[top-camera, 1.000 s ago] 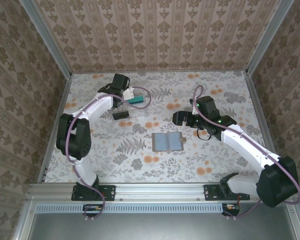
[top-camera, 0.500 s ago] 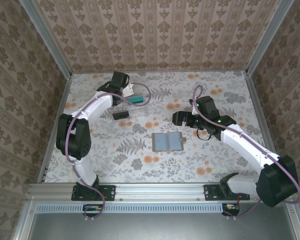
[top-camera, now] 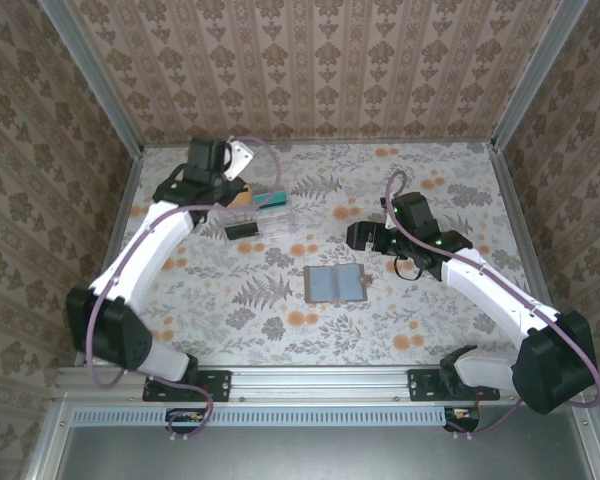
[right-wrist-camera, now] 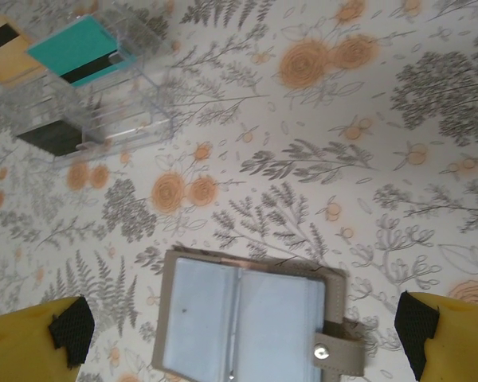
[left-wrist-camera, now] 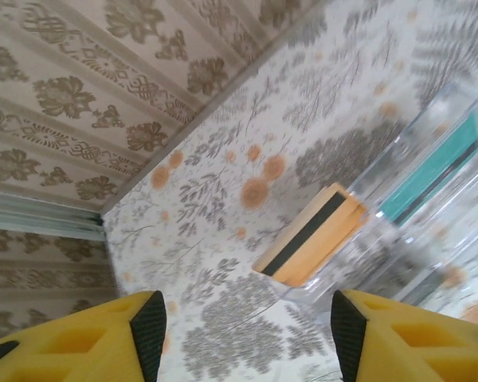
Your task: Take the credit cards out of the card holder
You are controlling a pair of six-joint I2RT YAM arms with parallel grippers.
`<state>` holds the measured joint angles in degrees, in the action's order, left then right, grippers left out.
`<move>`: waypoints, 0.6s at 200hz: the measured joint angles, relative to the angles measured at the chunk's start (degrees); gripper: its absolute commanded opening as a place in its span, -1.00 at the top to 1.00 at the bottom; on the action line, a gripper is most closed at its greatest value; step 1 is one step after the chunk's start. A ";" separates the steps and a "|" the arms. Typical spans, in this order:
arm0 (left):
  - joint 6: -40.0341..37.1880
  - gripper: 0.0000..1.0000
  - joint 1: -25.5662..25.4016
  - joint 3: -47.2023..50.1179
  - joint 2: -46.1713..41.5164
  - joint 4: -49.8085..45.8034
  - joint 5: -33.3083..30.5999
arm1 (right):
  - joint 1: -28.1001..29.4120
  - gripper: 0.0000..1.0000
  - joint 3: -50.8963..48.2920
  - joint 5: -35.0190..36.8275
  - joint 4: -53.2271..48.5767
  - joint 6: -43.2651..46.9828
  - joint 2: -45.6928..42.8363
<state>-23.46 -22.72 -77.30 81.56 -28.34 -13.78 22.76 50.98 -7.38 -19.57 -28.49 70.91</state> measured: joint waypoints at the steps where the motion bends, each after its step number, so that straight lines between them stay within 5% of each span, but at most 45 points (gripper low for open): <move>1: 0.74 -0.50 0.00 0.50 -0.52 0.17 0.17 | 0.00 -1.00 0.00 0.11 0.00 0.00 0.00; 28: 12.76 -0.99 0.31 12.15 -10.32 4.17 1.27 | -0.02 -1.00 -0.02 5.40 -0.20 0.74 -0.04; 69: 26.73 -1.00 1.49 29.79 -22.73 9.25 -4.00 | -0.24 -1.00 -6.14 16.33 5.29 4.98 -5.09; 120: 32.02 -1.00 6.12 43.23 -28.37 16.48 -11.96 | -1.29 -1.00 -15.91 29.64 19.08 18.08 -7.87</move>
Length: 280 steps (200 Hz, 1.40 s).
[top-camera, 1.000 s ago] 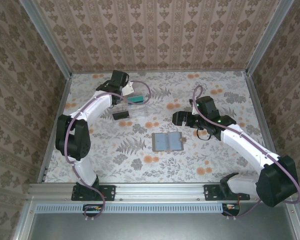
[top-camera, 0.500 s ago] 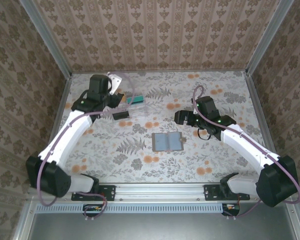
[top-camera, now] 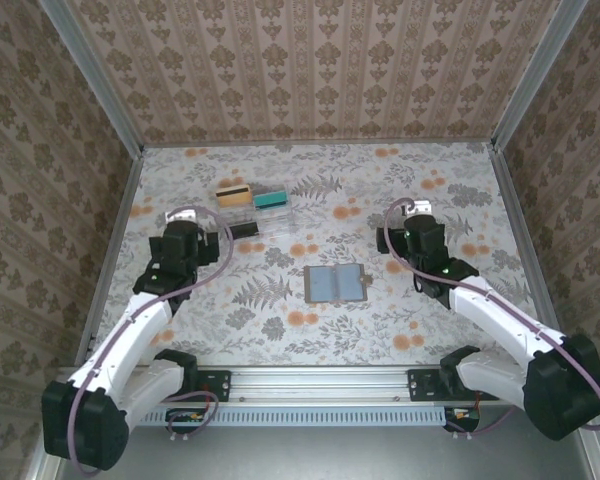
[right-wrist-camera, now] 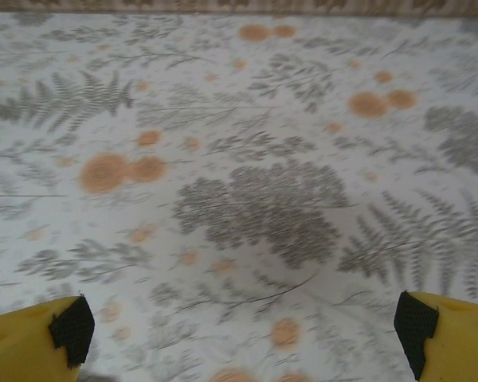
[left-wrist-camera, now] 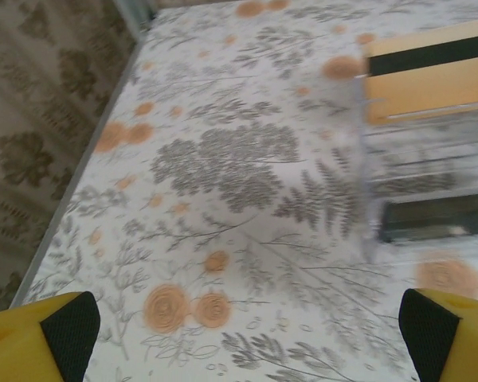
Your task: Take the credit cards out of the card holder
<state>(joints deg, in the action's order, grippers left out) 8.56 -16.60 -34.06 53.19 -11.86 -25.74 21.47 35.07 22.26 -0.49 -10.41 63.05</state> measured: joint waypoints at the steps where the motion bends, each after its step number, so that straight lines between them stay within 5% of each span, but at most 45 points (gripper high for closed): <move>1: 0.07 -1.00 0.11 0.17 0.00 0.22 -0.07 | -0.09 -1.00 -0.13 0.24 0.31 0.24 0.07; 54: -0.81 -1.00 12.50 11.17 6.97 18.49 3.13 | -6.27 -1.00 -2.49 6.19 11.82 6.19 8.37; 156: -6.88 -1.00 16.46 12.35 29.33 53.62 18.05 | -18.14 -1.00 -11.34 -6.75 42.05 8.72 22.49; 280: -10.12 -1.00 15.17 12.20 34.49 59.89 22.97 | -19.37 -1.00 -12.20 -12.87 48.13 8.57 24.33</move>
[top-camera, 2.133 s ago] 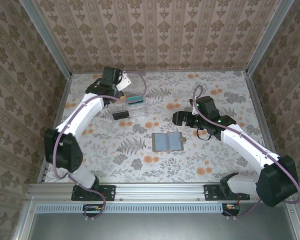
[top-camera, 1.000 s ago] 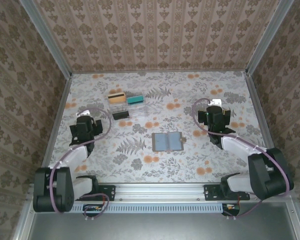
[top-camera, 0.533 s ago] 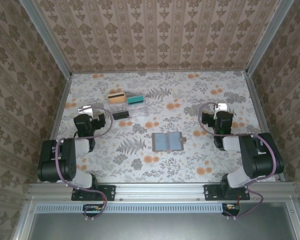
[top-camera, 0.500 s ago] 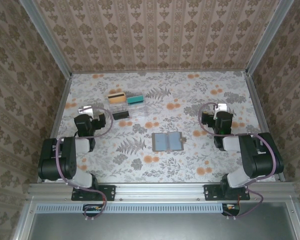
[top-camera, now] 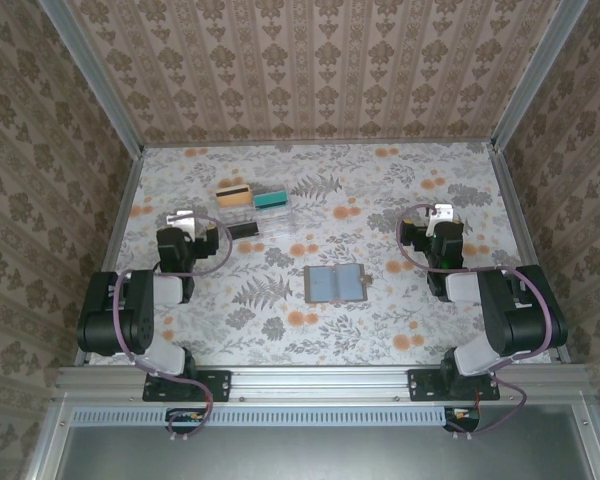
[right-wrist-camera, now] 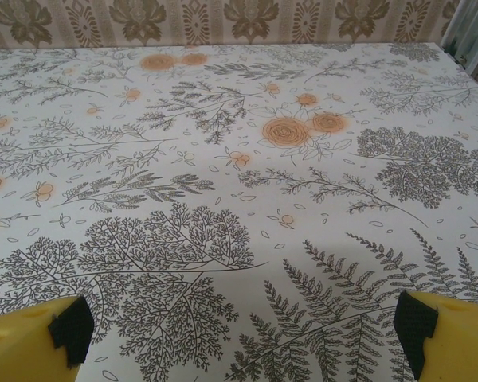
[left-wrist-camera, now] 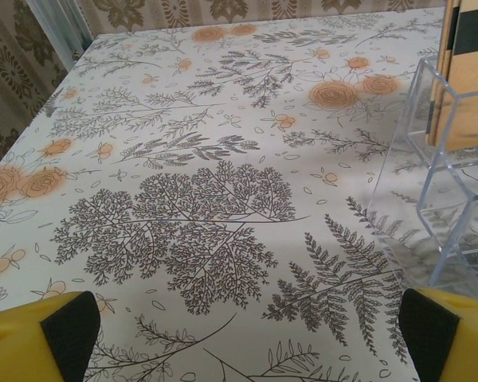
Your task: Take the credit cards out of the card holder
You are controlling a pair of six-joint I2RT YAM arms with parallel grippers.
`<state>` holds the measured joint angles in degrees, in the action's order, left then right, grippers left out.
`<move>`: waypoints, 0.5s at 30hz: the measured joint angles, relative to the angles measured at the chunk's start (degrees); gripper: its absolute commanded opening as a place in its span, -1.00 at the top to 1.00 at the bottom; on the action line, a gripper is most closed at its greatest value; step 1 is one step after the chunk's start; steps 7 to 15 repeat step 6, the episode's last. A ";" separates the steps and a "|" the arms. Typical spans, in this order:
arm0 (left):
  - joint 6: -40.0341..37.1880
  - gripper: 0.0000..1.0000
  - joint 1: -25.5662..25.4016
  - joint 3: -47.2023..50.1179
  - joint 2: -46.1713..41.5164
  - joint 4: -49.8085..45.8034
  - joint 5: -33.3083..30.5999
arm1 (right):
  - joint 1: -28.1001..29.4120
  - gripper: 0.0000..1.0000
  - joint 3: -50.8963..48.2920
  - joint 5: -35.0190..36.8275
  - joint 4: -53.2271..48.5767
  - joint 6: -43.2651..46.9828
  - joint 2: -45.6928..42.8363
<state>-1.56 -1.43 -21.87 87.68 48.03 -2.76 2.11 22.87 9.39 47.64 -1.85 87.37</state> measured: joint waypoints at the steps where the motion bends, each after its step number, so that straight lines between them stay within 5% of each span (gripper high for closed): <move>1: -0.04 -1.00 0.00 0.00 0.00 0.02 0.00 | 0.00 -1.00 0.00 -0.04 0.00 0.00 -0.02; 15: -0.22 -1.00 0.00 -0.02 0.00 0.00 0.00 | 0.00 -1.00 0.00 -0.04 0.00 0.00 0.00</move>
